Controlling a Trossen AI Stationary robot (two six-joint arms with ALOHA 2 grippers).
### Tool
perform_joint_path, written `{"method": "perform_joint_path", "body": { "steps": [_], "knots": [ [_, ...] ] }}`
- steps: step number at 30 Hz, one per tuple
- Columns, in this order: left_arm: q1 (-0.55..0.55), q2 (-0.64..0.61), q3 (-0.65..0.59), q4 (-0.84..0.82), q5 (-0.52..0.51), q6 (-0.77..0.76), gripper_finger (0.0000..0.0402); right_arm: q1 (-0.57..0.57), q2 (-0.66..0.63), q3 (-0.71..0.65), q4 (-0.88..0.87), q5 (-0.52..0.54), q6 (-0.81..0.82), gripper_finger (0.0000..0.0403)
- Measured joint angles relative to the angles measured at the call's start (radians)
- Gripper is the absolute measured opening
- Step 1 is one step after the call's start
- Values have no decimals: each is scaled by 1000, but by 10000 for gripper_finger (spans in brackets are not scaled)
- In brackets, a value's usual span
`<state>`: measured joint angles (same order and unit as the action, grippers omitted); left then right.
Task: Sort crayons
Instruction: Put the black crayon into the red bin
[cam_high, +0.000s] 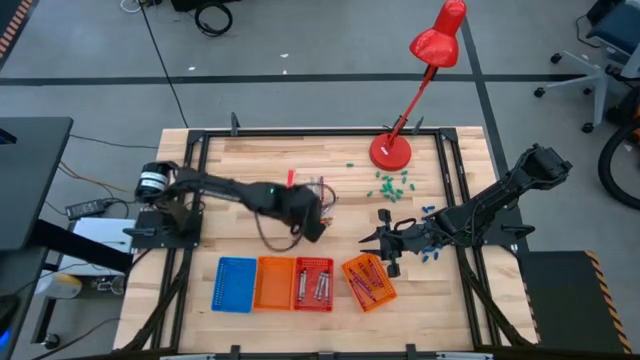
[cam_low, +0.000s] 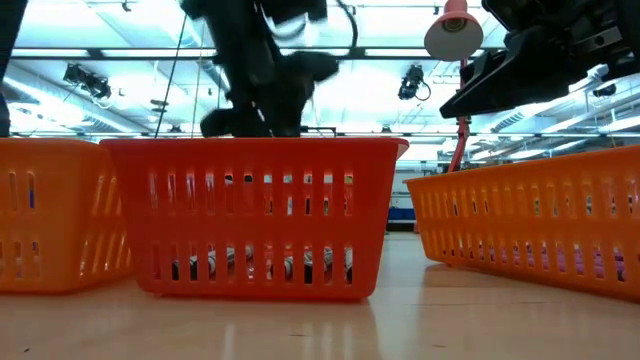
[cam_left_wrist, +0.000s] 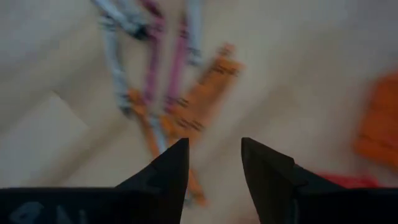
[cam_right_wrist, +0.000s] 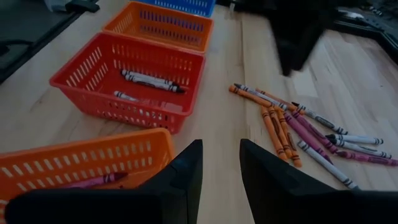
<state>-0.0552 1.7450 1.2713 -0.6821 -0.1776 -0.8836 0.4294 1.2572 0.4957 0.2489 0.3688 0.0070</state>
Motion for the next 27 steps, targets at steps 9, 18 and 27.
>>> {"method": "perform_joint_path", "body": {
  "steps": [9,18,27],
  "knots": [
    [167,56,0,-1,10,135,160,0,0,0,8,-70,42,111],
    [231,103,-1,30,35,188,160,0,0,0,20,-75,45,105],
    [233,170,-1,89,15,232,160,1,0,0,19,-79,31,103]
  ]
}}
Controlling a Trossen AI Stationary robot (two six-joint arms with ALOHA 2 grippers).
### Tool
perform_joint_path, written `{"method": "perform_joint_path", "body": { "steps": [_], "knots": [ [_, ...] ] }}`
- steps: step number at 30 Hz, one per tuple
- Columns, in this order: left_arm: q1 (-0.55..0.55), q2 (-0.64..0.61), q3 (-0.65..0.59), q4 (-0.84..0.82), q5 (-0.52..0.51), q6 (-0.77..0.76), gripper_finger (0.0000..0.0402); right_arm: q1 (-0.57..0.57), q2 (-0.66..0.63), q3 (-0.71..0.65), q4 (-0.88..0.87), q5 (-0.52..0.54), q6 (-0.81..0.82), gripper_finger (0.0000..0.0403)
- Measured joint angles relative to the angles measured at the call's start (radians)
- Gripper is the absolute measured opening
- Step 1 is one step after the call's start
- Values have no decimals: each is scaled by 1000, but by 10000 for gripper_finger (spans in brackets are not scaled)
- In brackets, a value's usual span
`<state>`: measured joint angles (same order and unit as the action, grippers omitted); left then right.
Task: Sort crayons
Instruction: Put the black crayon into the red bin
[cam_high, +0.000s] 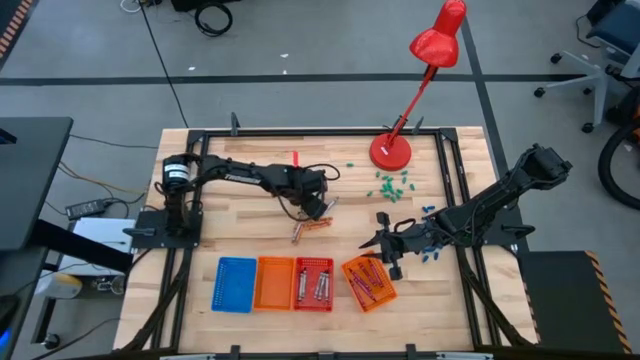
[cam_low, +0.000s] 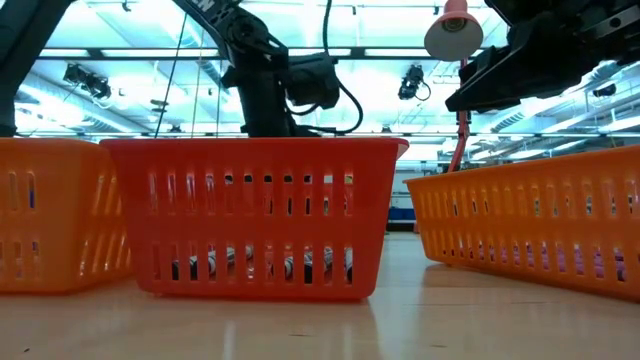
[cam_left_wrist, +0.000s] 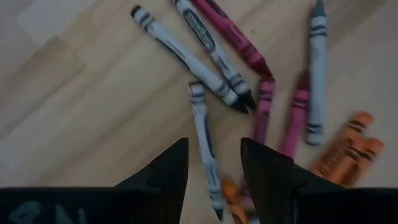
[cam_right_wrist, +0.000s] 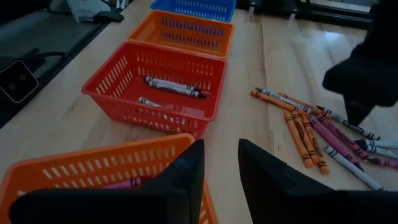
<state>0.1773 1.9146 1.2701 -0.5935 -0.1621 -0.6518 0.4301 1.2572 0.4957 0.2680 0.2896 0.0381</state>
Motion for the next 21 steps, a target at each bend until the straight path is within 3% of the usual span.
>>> {"method": "perform_joint_path", "body": {
  "steps": [5,21],
  "knots": [
    [-5,6,0,-2,-50,39,160,1,0,0,0,-4,-8,103],
    [-4,12,0,-3,-42,43,126,1,0,0,2,-4,-8,103]
  ]
}}
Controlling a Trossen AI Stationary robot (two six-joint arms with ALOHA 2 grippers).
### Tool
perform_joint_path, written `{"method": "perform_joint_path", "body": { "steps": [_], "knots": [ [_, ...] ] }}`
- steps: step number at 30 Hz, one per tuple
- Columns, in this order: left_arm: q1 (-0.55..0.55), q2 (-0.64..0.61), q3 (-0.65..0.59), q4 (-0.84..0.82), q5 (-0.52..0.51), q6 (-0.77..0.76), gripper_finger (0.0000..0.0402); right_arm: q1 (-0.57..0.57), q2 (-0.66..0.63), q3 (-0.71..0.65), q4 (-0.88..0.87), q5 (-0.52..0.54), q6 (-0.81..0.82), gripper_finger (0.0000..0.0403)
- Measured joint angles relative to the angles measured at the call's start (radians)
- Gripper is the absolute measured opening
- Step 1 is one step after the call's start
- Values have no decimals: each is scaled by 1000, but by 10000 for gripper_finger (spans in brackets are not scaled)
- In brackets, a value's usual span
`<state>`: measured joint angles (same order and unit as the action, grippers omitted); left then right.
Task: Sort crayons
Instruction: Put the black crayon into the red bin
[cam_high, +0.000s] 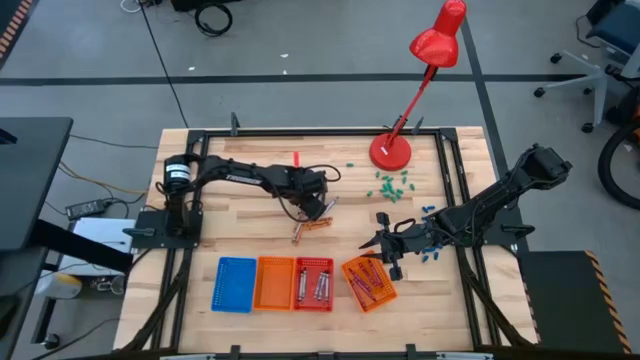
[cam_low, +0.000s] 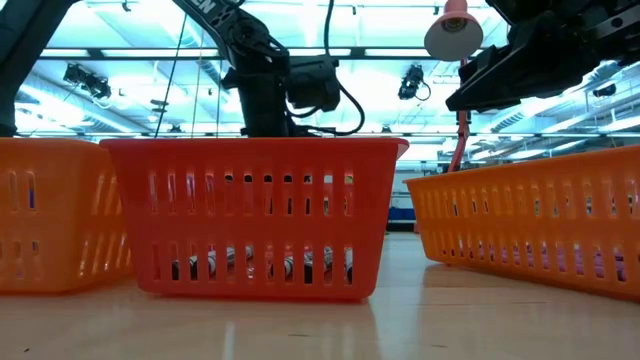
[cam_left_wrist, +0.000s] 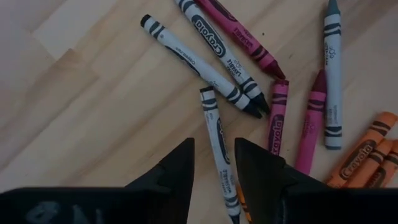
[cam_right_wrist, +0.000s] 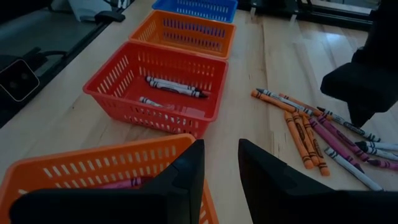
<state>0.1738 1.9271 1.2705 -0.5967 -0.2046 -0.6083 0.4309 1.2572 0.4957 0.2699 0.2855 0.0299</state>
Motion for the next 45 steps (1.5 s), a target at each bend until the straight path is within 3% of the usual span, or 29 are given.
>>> {"method": "perform_joint_path", "body": {
  "steps": [14,23,32,38,45],
  "knots": [
    [-4,51,5,-41,0,53,117,0,0,0,-3,0,0,103],
    [-3,51,5,-94,19,221,19,0,0,0,-10,0,-4,103],
    [-11,-17,10,-171,34,288,29,0,0,0,-11,0,-7,103],
    [-85,-96,38,-159,33,342,28,0,0,0,-11,0,-7,103],
    [-292,-159,57,-54,27,532,31,0,0,0,-18,2,-7,103]
  ]
}}
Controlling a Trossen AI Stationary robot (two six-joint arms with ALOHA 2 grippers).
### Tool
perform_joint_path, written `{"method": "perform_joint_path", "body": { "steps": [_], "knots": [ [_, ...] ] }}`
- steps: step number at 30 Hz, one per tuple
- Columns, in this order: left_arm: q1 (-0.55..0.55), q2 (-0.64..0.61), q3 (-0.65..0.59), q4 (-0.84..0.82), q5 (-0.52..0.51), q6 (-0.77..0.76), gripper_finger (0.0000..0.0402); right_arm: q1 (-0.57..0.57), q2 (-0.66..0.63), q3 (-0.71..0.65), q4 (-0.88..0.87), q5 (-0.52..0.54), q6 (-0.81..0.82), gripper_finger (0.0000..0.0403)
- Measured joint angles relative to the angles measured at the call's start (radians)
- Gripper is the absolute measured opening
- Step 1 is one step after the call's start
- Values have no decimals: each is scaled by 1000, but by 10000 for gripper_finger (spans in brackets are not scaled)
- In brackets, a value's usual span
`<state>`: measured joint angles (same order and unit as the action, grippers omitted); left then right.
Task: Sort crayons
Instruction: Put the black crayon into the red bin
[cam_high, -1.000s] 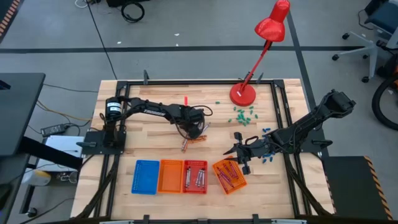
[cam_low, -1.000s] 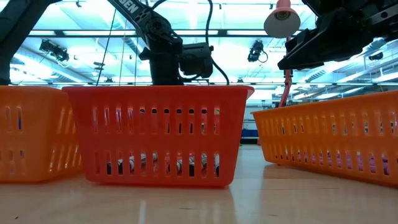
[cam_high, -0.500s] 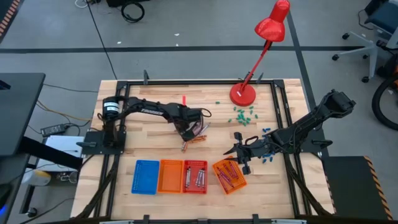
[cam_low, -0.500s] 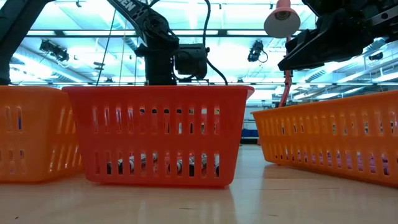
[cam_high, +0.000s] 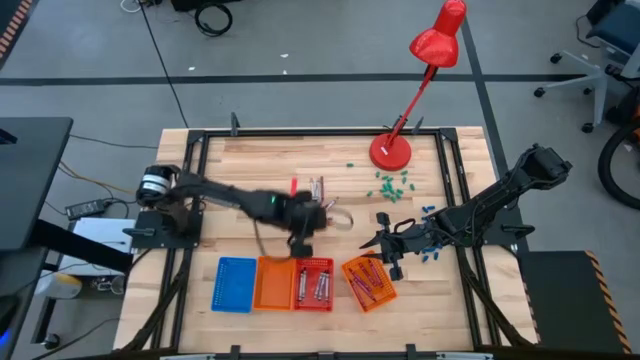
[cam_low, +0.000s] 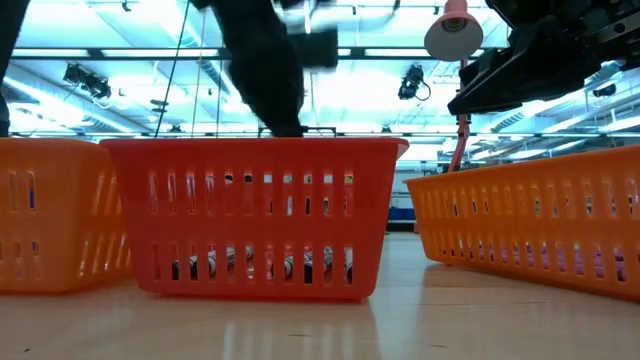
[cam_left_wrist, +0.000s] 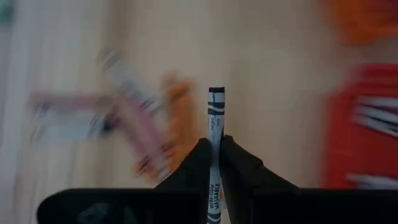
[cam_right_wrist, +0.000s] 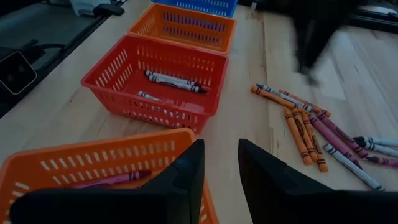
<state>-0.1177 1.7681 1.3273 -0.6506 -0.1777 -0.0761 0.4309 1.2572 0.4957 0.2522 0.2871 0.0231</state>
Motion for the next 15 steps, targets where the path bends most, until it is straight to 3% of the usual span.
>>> {"method": "perform_joint_path", "body": {
  "steps": [6,15],
  "knots": [
    [-213,-6,0,77,-1,322,31,0,0,0,-7,4,0,103],
    [-418,45,1,291,-192,490,32,0,0,0,4,6,4,103]
  ]
}}
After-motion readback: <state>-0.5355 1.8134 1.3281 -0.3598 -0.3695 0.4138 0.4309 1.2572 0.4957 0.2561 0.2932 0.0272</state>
